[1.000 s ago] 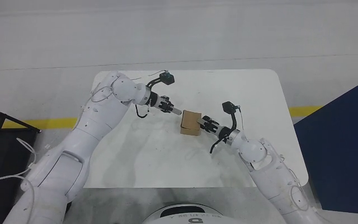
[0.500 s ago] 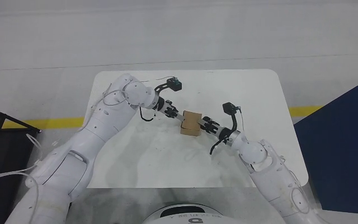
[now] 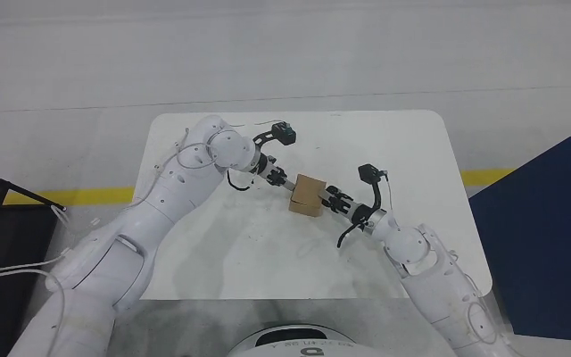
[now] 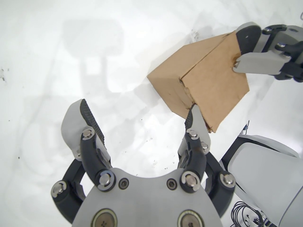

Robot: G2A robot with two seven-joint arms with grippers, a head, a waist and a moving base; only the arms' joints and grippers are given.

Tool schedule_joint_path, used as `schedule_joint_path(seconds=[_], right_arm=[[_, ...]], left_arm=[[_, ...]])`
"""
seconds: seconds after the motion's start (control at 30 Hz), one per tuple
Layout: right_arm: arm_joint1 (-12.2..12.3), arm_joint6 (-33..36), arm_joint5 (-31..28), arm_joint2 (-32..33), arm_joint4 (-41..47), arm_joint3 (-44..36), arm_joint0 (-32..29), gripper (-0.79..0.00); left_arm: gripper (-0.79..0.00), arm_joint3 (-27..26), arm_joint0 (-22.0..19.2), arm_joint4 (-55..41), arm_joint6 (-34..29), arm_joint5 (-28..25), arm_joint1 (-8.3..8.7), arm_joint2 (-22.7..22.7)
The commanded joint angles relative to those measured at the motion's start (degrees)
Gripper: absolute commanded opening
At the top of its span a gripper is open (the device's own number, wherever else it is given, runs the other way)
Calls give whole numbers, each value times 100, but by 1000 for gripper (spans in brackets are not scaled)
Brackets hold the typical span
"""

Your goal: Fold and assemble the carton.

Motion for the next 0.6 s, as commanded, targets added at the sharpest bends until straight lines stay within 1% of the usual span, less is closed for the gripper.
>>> schedule_joint_path(seconds=[0.0, 0.17, 0.3, 0.37, 0.43, 0.57], right_arm=[[7, -37, -24, 59, 18, -52, -30, -656], [27, -152, -15, 232, 22, -205, -111, -643], [43, -333, 39, 443, 72, -402, -190, -659], [47, -481, 95, 553, 82, -509, -235, -686], [38, -716, 130, 623, 148, -646, -278, -785], [1, -989, -109, 581, 505, -936, -375, -785]], left_arm=[[0, 57, 8, -90, 22, -98, 5, -44], [0, 229, 91, -356, 68, -380, 92, -279], [0, 294, 243, -578, 236, -615, 229, -607], [0, 256, 343, -603, 316, -675, 309, -766], [0, 196, 460, -686, 425, -753, 393, -958], [0, -7, 807, -1111, 795, -1083, 554, -1407]])
